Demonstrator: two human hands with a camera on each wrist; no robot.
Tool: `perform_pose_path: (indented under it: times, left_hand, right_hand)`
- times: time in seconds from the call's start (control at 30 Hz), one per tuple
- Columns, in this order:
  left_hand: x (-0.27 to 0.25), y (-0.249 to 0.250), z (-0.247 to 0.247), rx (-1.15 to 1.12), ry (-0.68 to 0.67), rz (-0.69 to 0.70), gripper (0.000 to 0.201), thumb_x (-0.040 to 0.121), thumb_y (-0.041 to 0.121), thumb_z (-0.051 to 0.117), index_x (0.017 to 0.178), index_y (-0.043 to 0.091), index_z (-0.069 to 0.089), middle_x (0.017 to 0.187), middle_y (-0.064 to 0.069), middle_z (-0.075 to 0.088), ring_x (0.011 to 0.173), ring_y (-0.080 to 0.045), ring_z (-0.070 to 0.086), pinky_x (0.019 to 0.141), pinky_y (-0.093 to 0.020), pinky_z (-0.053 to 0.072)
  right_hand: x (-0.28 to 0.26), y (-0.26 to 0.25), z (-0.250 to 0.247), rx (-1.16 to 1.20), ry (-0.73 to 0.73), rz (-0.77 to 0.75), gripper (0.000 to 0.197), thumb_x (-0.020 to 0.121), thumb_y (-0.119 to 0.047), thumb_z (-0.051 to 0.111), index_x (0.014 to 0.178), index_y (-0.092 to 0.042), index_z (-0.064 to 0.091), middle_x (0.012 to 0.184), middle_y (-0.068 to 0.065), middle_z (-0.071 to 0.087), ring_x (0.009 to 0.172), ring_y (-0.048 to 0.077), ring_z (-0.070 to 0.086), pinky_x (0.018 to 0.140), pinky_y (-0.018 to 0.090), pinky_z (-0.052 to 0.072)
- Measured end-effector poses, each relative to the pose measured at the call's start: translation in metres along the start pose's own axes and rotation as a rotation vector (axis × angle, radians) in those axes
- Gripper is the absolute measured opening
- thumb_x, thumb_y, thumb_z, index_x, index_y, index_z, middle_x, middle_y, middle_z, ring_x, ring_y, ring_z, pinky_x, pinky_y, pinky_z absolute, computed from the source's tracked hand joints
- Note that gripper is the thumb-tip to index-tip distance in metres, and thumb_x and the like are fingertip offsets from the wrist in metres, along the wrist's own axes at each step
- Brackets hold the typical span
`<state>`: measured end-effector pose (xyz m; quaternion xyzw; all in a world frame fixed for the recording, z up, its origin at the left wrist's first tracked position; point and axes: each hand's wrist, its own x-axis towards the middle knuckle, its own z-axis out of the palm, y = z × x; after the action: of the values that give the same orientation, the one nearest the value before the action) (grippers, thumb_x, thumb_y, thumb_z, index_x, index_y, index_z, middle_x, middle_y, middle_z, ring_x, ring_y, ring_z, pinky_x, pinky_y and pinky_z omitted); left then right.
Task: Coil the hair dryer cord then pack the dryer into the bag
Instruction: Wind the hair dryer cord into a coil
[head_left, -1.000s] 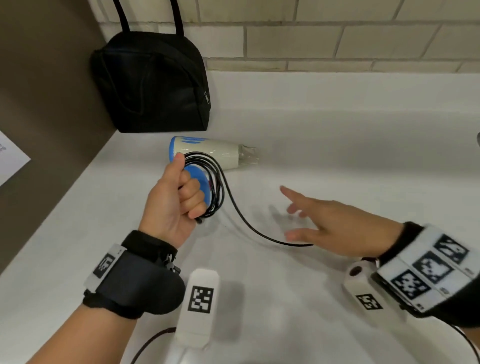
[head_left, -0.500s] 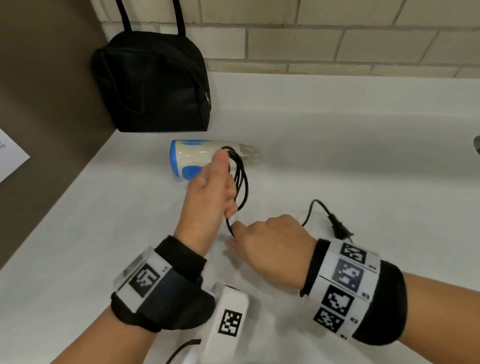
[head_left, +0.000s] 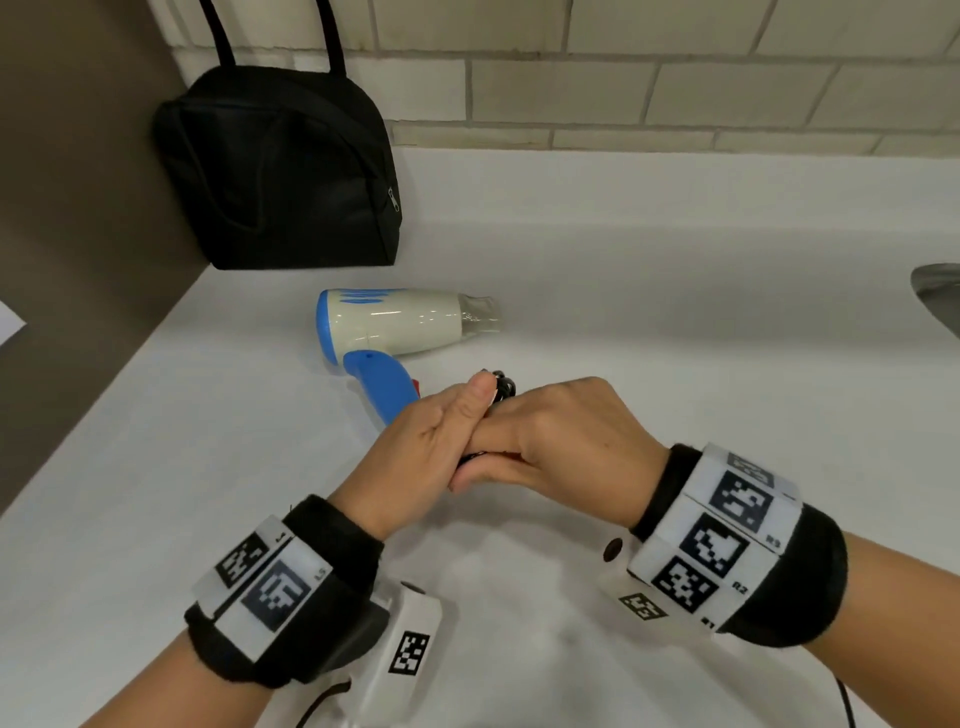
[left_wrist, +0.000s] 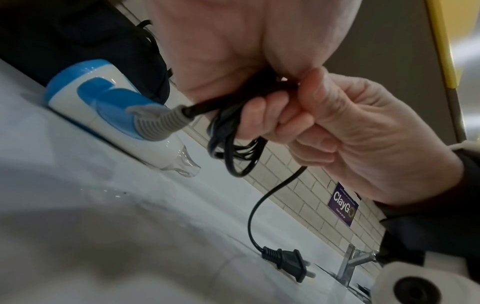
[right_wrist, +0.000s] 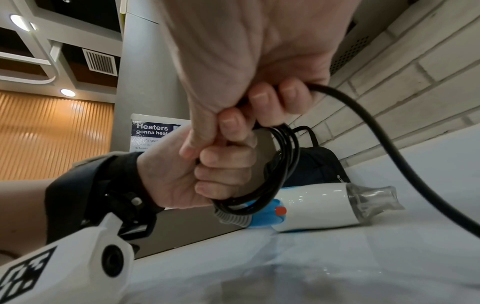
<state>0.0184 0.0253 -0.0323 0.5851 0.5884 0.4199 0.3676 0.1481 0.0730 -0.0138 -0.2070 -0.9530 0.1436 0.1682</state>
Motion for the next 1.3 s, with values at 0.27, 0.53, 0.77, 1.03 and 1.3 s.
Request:
perform_pose_path:
  times: [0.27,0.53,0.77,1.03,1.3]
  left_hand:
    - [-0.001,-0.003,-0.007,-0.093,-0.111,-0.104,0.049,0.085,0.052,0.027,0.054,0.014,0.033,0.037,0.008,0.027,0.038,-0.009,0.023,0.045,-0.024,0.025]
    - [0.000,-0.013,-0.020,-0.520,-0.284,-0.252,0.058,0.069,0.064,0.055,0.049,0.019,0.023,0.033,0.013,0.023,0.030,-0.004,0.015,0.035,-0.013,0.016]
    - [-0.005,-0.014,-0.028,-0.737,-0.286,-0.218,0.059,0.050,0.055,0.076,0.041,0.021,0.029,0.033,0.011,0.014,0.026,-0.003,0.015,0.032,-0.007,0.021]
    - [-0.003,-0.007,-0.045,-1.039,-0.161,-0.131,0.053,0.060,0.044,0.068,0.049,0.025,0.020,0.037,0.007,0.010,0.030,-0.012,0.007,0.028,-0.009,0.017]
    - [0.001,0.000,-0.031,-1.031,-0.084,-0.177,0.051,0.072,0.048,0.059,0.039,0.025,0.028,0.038,0.006,0.007,0.031,-0.012,0.004,0.028,-0.010,0.014]
  right_hand:
    - [0.005,0.021,-0.009,0.081,0.140,0.085,0.030,0.072,-0.060,0.043,0.083,-0.032,0.047,0.062,-0.018,0.059,0.067,0.004,0.044,0.050,0.020,0.034]
    - [0.016,0.037,0.000,0.568,0.072,0.117,0.021,0.077,-0.028,0.062,0.098,-0.025,0.064,0.079,-0.015,0.055,0.075,0.000,0.054,0.072,0.010,0.041]
    - [0.013,0.042,0.000,0.840,-0.100,0.286,0.026,0.090,-0.014,0.046,0.076,-0.027,0.064,0.051,-0.014,0.060,0.043,0.003,0.039,0.048,0.012,0.034]
    - [0.005,0.063,0.009,0.457,-0.184,0.427,0.024,0.094,-0.021,0.041,0.099,-0.018,0.064,0.063,-0.007,0.053,0.048,0.000,0.046,0.052,0.013,0.040]
    - [0.010,0.033,0.023,-0.231,-0.223,0.232,0.030,0.095,-0.031,0.032,0.114,-0.022,0.053,0.108,0.005,0.062,0.100,0.029,0.055,0.075,0.034,0.038]
